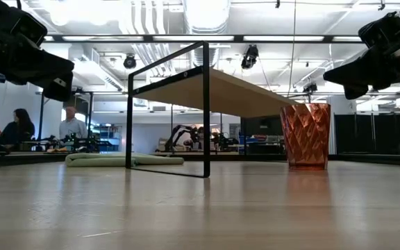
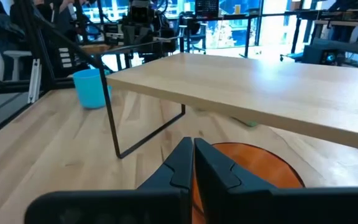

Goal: Stack small to large cups/mugs on shelf
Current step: Put the brown cup on the shelf

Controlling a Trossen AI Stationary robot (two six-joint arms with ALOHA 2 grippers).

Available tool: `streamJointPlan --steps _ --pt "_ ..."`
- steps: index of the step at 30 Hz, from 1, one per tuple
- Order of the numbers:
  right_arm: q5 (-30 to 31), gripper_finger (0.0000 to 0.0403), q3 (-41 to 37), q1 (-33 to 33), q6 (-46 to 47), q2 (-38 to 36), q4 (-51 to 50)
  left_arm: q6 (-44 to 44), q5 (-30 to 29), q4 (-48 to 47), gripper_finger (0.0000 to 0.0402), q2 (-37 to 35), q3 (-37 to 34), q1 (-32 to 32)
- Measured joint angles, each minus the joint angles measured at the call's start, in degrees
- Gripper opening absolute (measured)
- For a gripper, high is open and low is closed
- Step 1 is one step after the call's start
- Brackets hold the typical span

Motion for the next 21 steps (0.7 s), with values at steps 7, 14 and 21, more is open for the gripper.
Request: streamJointPlan --steps 7,14,21 --pt "0.0 0.0009 0.0 0.0 0.0 0.0 0.0 0.0 0.0 0.0 0.0000 0.0 0.0 0.0" --pt "-0.2 0.0009 0.0 0.0 9.4 0.0 1.7 0.1 -1.8 0.0 0.0000 0.0 0.0 0.0" --pt "-16.7 0.0009 8.4 0.1 21.3 1.3 1.9 -1.8 -5.1 1.3 0.0000 0.0 0.6 0.0"
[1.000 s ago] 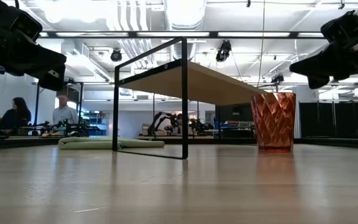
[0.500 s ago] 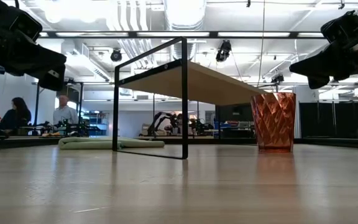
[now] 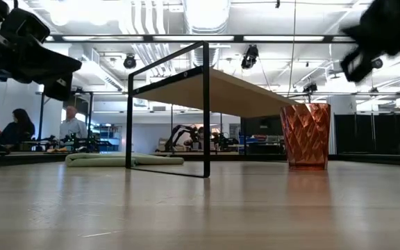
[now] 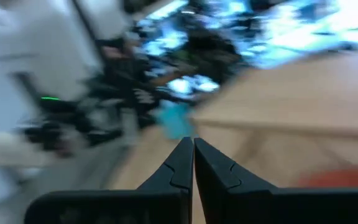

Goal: Stack small to large cups/mugs on shelf
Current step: Put the brown cup on the shelf

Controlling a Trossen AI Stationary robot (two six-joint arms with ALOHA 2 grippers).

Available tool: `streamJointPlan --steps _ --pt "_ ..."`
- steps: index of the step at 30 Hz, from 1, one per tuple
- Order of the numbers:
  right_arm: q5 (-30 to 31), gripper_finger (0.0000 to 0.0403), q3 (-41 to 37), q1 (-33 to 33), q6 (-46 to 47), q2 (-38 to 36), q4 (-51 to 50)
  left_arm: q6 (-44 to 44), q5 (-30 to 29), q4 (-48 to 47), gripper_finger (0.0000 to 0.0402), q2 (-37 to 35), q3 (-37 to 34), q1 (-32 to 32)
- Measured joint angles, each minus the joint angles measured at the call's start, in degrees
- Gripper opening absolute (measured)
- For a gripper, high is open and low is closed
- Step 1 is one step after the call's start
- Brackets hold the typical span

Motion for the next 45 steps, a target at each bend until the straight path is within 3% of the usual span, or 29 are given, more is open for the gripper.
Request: streamJointPlan --steps 3,7,13,18,24,28,33,39,45 --pt "-1.4 0.0009 10.1 0.1 -1.0 2.8 -7.1 0.3 1.7 0.2 0.0000 1.6 3.6 0.0" --pt "-1.3 0.0009 27.5 0.1 -5.9 10.7 -24.9 0.5 1.7 -4.1 0.0000 5.6 11.3 0.0" --pt "-1.3 0.0009 52.9 0.1 -13.7 27.3 -46.8 0.7 1.7 -29.8 0.0000 17.1 34.3 0.0" --pt "-1.3 0.0009 69.8 0.1 -13.8 38.9 -54.4 0.9 1.7 -43.2 0.0000 27.8 52.8 0.0" --pt "-1.3 0.0009 85.5 0.1 -3.7 49.2 -54.4 0.7 1.7 -40.7 0.0000 34.1 65.3 0.0" --pt "-1.3 0.0009 95.0 -0.3 -6.6 54.6 -53.8 0.4 1.7 -33.5 0.0000 36.5 68.7 0.0" --pt "-2.9 0.0009 105.0 -0.1 -5.9 59.6 -64.2 0.3 1.7 -20.6 0.0000 37.9 69.3 0.0" --pt "-3.6 0.0009 109.6 1.9 8.0 64.0 -95.9 0.3 2.0 -18.5 0.0000 38.6 69.9 0.0" --pt "-15.5 0.0009 101.6 5.2 9.6 63.0 -80.3 0.3 2.0 -18.5 0.0000 38.7 69.9 0.0"
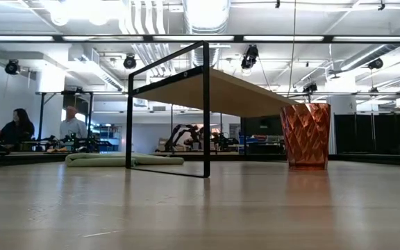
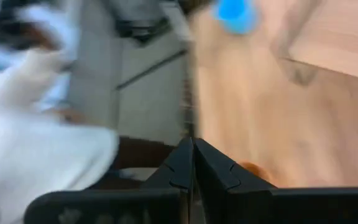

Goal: Stack small to large cups/mugs on shelf
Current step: Put the brown cup on the shelf

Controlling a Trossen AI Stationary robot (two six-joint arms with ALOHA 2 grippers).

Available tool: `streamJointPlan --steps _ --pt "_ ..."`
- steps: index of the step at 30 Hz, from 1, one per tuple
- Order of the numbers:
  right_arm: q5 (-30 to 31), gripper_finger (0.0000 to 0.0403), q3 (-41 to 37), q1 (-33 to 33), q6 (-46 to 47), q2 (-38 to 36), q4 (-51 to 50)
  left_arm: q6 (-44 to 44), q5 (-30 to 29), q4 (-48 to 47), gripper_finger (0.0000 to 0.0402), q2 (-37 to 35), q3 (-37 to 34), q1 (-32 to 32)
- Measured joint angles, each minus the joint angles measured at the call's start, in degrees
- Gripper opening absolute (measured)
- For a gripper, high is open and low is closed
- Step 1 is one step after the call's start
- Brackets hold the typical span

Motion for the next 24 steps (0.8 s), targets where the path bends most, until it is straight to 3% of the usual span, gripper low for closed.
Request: streamJointPlan --steps 5,10,15,18,24 --pt "0.5 0.0009 -3.4 0.6 -4.1 3.1 0.9 0.0 0.0 -0.5 0.0000 0.7 -0.1 0.0" --pt "0.2 0.0009 -7.4 0.8 1.9 6.1 -0.5 -0.1 0.5 -0.5 0.0000 1.4 -0.1 -0.1" --pt "0.8 0.0009 -11.5 4.8 -5.5 9.8 -8.1 -0.2 6.0 -0.9 0.0000 2.0 -0.3 -0.1" --pt "0.7 0.0009 -13.4 6.6 -5.5 12.3 -13.9 -0.2 8.4 -1.0 0.0000 2.3 -0.3 -0.2" --pt "0.2 0.0009 -17.2 8.8 -3.4 16.9 -14.0 0.0 9.1 -1.1 0.0000 2.0 -0.3 -0.2"
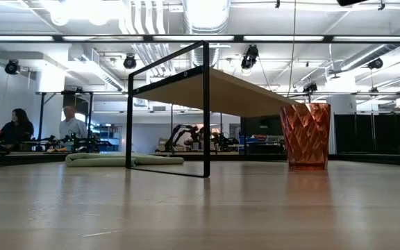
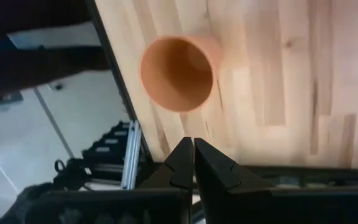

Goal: Stack small to large cups/mugs on shelf
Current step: Put the brown cup on the shelf

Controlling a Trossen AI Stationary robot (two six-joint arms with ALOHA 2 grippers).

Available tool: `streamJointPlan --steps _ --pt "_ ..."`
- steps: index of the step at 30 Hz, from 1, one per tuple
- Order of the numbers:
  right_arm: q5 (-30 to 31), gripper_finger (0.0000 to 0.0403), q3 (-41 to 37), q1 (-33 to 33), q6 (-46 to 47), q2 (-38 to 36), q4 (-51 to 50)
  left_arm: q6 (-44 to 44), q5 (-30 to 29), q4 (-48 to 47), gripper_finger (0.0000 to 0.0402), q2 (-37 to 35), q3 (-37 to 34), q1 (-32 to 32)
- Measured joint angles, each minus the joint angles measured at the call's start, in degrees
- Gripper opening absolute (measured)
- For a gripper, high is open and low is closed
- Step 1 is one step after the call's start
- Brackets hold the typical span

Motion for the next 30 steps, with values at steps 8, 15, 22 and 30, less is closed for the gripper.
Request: streamJointPlan --steps 8,15,22,30 --pt "-0.8 0.0009 -2.1 0.4 -0.3 4.7 0.0 0.0 0.2 -3.6 0.0000 -2.1 0.0 0.0" --pt "-3.0 0.0009 -2.0 0.4 -0.1 5.7 0.0 0.0 0.2 -5.9 0.0000 -3.9 0.0 0.0" --pt "-2.7 0.0009 -0.6 0.4 2.9 4.7 0.1 0.0 0.1 -5.3 0.0000 -2.6 0.0 0.1" --pt "-2.5 0.0009 2.9 0.4 3.1 4.6 2.7 0.1 0.1 -5.3 0.0000 2.8 0.0 0.0"
